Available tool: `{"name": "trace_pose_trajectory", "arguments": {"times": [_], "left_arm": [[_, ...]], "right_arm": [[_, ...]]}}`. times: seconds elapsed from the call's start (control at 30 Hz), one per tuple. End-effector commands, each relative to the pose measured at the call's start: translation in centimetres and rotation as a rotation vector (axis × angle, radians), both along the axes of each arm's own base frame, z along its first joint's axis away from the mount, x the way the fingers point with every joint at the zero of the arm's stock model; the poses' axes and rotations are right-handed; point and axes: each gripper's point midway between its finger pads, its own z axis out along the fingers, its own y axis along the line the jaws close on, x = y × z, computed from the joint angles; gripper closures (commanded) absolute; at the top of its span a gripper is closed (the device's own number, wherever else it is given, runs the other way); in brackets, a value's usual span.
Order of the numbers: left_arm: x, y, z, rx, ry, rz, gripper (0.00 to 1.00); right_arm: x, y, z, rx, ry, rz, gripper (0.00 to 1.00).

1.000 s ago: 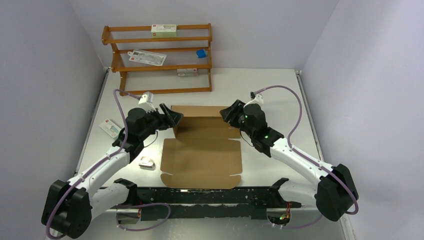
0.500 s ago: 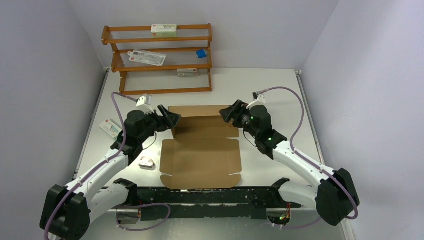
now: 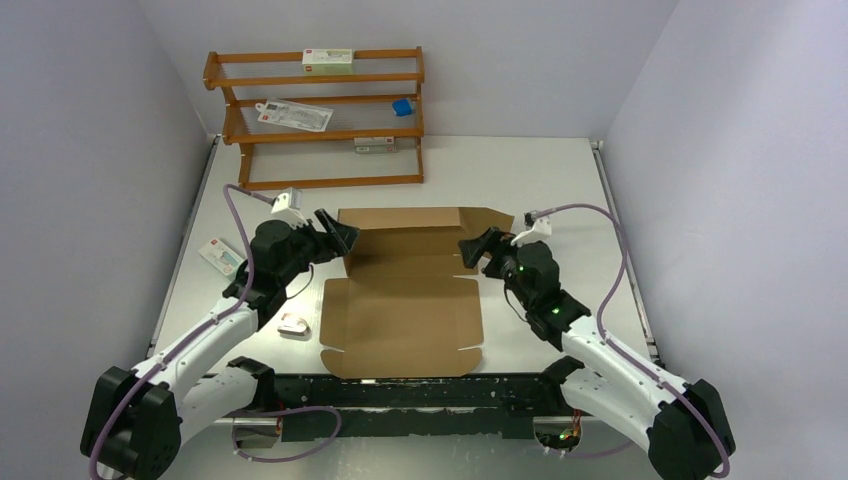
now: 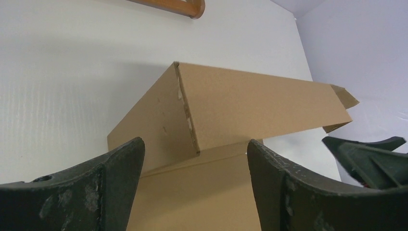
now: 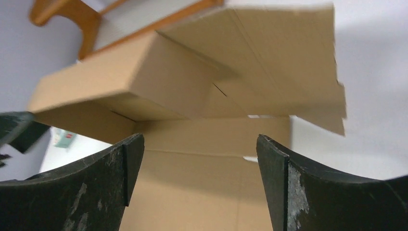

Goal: Fold the paper box

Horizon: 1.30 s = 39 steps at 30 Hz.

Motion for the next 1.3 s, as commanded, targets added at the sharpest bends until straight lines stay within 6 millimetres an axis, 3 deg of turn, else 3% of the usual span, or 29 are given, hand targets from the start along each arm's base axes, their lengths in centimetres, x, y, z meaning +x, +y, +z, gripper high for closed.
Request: {"name": "trace_pose_trajectory", "arguments": {"times": [0.0,0.4,0.67,1.07,1.27], "left_arm": [[0.8,0.2,0.4,0.001,-0.008,0.023,0.17],[1.0,0.0,0.6,0.001,-0.015,0.012,0.18],[0.8,-0.4,0.6,-0.011,-0.017,-0.005,0.18],[0.6,-0.8,0.4,-0.023,-0.015,-0.029,0.19],[0.6,-0.9,0.4,-0.030,-0.022,-0.033,0.19]], "right_arm": [[-0.2,-1.2,-2.8,-0.002,0.042,-0.062,0.09],[1.6,-1.2,-9.3,-0.013,0.146,-0.147,0.11],[1.3,-1.0,-12.6,-0.021,0.221,-0.151,0.12],[1.9,0.2,-14.5,-0.026,0.241,-0.109,0.15],[1.7,2.5,-12.3,0.029,0.179,0.021,0.19]]}}
